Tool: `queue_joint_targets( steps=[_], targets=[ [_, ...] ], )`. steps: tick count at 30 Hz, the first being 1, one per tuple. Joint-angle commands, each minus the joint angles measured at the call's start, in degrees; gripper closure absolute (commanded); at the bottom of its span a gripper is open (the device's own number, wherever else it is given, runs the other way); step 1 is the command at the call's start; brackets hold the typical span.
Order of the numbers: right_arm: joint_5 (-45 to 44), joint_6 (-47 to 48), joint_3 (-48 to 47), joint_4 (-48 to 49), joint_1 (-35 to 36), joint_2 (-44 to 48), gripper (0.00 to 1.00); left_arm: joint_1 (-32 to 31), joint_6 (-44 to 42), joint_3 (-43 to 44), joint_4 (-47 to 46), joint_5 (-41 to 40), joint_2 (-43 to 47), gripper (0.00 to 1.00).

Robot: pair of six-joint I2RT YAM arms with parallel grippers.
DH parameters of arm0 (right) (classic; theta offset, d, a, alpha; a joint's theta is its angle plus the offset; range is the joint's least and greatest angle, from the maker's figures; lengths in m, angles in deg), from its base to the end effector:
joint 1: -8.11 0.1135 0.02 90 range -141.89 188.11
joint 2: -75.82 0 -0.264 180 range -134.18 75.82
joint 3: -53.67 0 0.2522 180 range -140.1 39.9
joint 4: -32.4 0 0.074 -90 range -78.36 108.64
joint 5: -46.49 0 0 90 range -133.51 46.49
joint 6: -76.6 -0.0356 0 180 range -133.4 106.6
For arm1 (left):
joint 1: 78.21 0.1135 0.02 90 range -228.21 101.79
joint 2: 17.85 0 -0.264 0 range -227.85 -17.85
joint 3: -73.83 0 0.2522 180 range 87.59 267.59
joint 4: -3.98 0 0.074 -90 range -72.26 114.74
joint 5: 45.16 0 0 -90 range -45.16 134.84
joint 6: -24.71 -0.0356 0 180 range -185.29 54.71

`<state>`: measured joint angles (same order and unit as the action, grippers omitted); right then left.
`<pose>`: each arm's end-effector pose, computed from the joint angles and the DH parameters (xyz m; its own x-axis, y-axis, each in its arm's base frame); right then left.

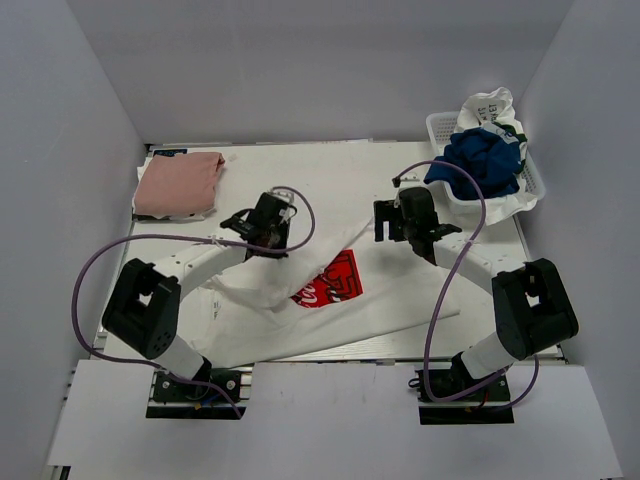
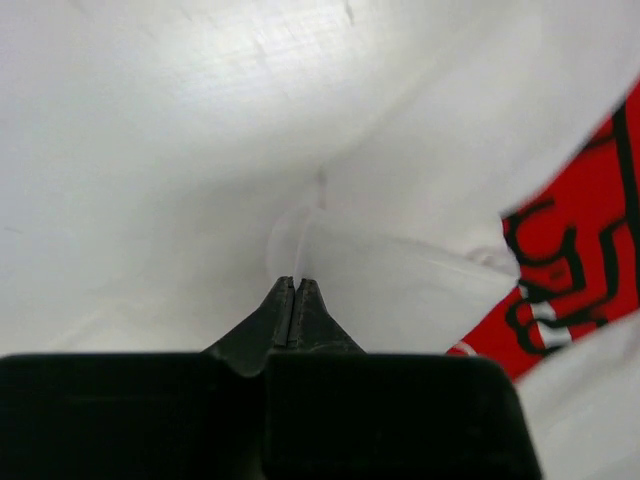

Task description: Fold and stack the t-shirts

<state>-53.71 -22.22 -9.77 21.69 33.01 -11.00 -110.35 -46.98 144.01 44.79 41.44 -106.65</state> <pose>0.2994 0.1320 0.2159 -0.5455 -0.0869 -0.8336 -0.2001 0.9794 0.0289 0.2629 -0.1627 0.2026 -0.8510 0.1643 -0.4989 0.2509 0.9616 -0.1113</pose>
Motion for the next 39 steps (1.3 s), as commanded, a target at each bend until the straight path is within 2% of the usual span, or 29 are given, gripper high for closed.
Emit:
queue_joint_targets(
  steps=[1, 5, 9, 12, 15, 17, 18, 20, 21, 23, 25, 26, 28, 30, 34, 37, 39],
  targets=[
    [-3.8, -2.0, -1.4, 0.1, -0.3, -0.4, 0.1, 1.0, -1.8, 7.8, -1.6, -17.0, 1.4, 1.0],
    [-6.4, -2.6, -2.3, -0.9, -0.7, -0.9, 0.1, 4.1, -9.3, 16.5, -4.4, -22.5, -6.4, 1.0],
    [-9.0, -3.1, -3.1, -2.0, -1.3, -1.4, 0.1, 8.0, -13.4, 29.8, -3.1, -32.5, -17.6, 1.0],
    [-11.1, -3.9, -3.9, -2.8, -1.7, -1.9, 0.1, 11.8, -13.9, 40.8, 1.2, -38.1, -27.1, 1.0],
    [-11.5, -5.0, -4.5, -3.0, -2.4, -2.6, 0.1, 15.3, -12.9, 51.4, 4.7, -40.4, -34.7, 1.0],
    [-11.2, -5.1, -4.9, -3.0, -2.2, -3.2, 0.1, 16.4, -14.0, 55.2, 2.6, -37.6, -37.0, 0.72],
    [-11.2, -5.7, -5.6, -3.0, -2.5, -3.6, 0.1, 16.4, -16.6, 55.7, -1.5, -36.0, -37.7, 0.62],
    [-10.5, -5.9, -5.6, -3.0, -2.5, -3.7, 0.1, 16.4, -19.8, 55.7, -7.2, -30.8, -38.8, 0.61],
    [-10.5, -6.4, -5.8, -3.0, -2.7, -3.9, 0.1, 16.4, -21.4, 55.7, -9.5, -30.0, -39.3, 0.56],
    [-9.0, -6.6, -5.9, -2.2, -2.7, -4.1, 0.1, 16.4, -23.5, 59.7, -10.4, -25.4, -41.7, 0.32],
    [-7.2, -5.9, -6.8, -2.0, -2.7, -5.7, 0.1, 16.4, -24.2, 62.3, -7.7, -24.8, -43.2, 0.01],
    [-5.7, -5.5, -7.7, -1.9, -2.7, -6.3, 0.1, 15.8, -24.2, 64.4, -6.6, -25.7, -43.2, 0.0],
    [-2.6, -4.8, -11.4, -2.9, -2.7, -9.5, 0.1, 15.8, -21.9, 65.0, -4.1, -26.3, -43.3, 0.0],
    [0.8, -4.9, -13.5, -4.8, -2.5, -12.4, 0.1, 15.8, -20.1, 63.1, -0.7, -23.5, -41.3, 0.0],
    [6.0, -6.8, -19.5, -6.7, -2.7, -19.5, 0.1, 15.3, -17.1, 47.8, -3.8, -17.1, -31.2, 0.0],
    [9.6, -9.4, -21.8, -8.8, -2.8, -23.5, 0.1, 15.3, -16.5, 39.5, -8.8, -12.4, -24.1, 0.0],
    [9.6, -11.0, -23.0, -10.3, -2.9, -26.2, 0.1, 15.3, -15.8, 37.6, -9.5, -9.6, -21.5, 0.0]
  ],
)
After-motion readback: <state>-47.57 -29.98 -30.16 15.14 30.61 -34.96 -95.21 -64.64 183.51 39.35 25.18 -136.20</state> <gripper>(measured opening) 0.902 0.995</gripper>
